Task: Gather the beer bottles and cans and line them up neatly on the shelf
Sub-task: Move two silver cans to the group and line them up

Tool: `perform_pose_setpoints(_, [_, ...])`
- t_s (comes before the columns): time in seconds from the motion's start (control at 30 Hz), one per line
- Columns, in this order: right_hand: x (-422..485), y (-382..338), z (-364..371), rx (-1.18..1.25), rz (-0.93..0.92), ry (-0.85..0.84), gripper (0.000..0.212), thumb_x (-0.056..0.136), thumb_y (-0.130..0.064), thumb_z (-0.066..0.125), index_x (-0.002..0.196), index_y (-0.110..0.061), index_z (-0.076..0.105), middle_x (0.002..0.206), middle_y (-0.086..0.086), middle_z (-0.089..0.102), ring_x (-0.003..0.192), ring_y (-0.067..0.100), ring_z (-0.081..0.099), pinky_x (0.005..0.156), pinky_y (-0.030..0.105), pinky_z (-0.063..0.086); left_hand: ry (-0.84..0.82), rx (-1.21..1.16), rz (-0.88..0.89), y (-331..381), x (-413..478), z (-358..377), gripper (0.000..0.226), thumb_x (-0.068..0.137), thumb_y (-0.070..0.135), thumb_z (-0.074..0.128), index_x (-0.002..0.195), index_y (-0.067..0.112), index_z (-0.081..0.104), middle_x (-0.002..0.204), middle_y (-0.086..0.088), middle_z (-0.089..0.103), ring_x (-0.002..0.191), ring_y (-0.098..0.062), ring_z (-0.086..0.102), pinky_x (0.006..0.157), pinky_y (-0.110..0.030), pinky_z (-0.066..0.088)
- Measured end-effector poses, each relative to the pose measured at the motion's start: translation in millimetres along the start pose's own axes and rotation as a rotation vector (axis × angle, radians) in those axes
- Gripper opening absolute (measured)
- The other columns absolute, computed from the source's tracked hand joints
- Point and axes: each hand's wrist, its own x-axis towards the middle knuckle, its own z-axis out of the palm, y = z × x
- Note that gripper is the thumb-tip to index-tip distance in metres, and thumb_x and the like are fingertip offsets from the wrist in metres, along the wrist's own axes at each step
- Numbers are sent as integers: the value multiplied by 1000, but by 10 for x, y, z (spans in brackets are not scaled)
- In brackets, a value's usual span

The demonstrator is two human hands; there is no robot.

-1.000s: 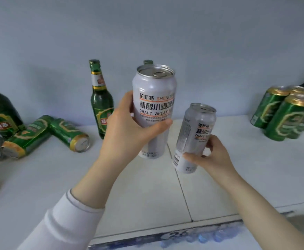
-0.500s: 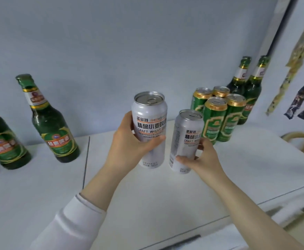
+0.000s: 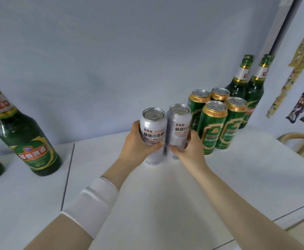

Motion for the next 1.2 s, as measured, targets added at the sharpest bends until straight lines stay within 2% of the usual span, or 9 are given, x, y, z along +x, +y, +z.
perform_pose_setpoints(0.23, [171, 87, 131, -31, -21, 25, 85, 74, -9, 73, 143, -7, 23, 145, 11, 41, 135, 25, 39, 112, 45, 32, 3, 25, -32, -25, 260, 163, 63, 66, 19, 80, 117, 12, 42, 93, 14, 53, 85, -6, 53, 62, -1, 41])
perform_pose_setpoints(0.37, [172, 95, 164, -149, -32, 64, 89, 80, -17, 68, 148, -10, 10, 153, 10, 28, 141, 26, 26, 115, 34, 19, -52, -18, -54, -9, 300, 187, 79, 68, 16, 79, 131, 12, 32, 105, 18, 52, 104, -9, 53, 73, 3, 40])
perform_pose_setpoints(0.43, [66, 132, 191, -139, 11, 92, 89, 80, -18, 68, 147, -7, 11, 152, 13, 26, 141, 25, 23, 112, 25, 15, -72, -30, -23, 62, 291, 127, 99, 66, 15, 80, 142, 18, 18, 123, 12, 45, 119, -8, 46, 92, -9, 38])
perform_pose_setpoints(0.5, [-53, 167, 237, -125, 91, 104, 80, 82, -16, 66, 145, -5, 18, 148, 15, 29, 140, 25, 24, 107, 19, 16, -22, 19, 53, 215, 287, 28, 108, 65, 16, 81, 145, 23, 10, 132, 9, 35, 124, -7, 39, 100, -21, 34])
perform_pose_setpoints(0.6, [-53, 199, 326, -125, 173, 148, 65, 83, -12, 63, 139, -3, 31, 139, 18, 39, 133, 29, 34, 100, 21, 23, -13, 276, 155, 445, 358, -74, 99, 64, 22, 81, 143, 22, 23, 142, 2, 34, 129, -14, 38, 105, -27, 33])
perform_pose_setpoints(0.67, [10, 163, 365, -76, 220, 203, 61, 83, -9, 63, 136, -3, 35, 135, 19, 42, 129, 30, 38, 95, 23, 26, -69, 467, 171, 513, 444, -85, 88, 67, 24, 79, 141, 16, 31, 142, -4, 38, 130, -20, 38, 100, -16, 25])
perform_pose_setpoints(0.77, [48, 117, 416, -14, 266, 270, 58, 82, -7, 63, 135, -4, 38, 135, 18, 44, 128, 29, 41, 94, 23, 27, -75, 536, 179, 536, 550, -83, 76, 71, 18, 76, 136, 9, 39, 137, -9, 45, 125, -22, 44, 82, -6, 22])
perform_pose_setpoints(1.03, [101, 96, 516, 70, 345, 426, 58, 83, -7, 63, 137, -8, 42, 141, 13, 45, 132, 25, 41, 99, 21, 26, -80, 543, 161, 552, 709, -22, 72, 72, 16, 75, 135, 7, 40, 138, -11, 42, 125, -21, 45, 84, -4, 20])
perform_pose_setpoints(1.2, [133, 76, 561, 103, 375, 496, 58, 83, -6, 63, 136, -9, 42, 142, 12, 43, 132, 25, 40, 98, 21, 25, -83, 567, 160, 547, 770, 26, 69, 73, 16, 74, 133, 5, 43, 136, -13, 44, 126, -23, 43, 89, -10, 23])
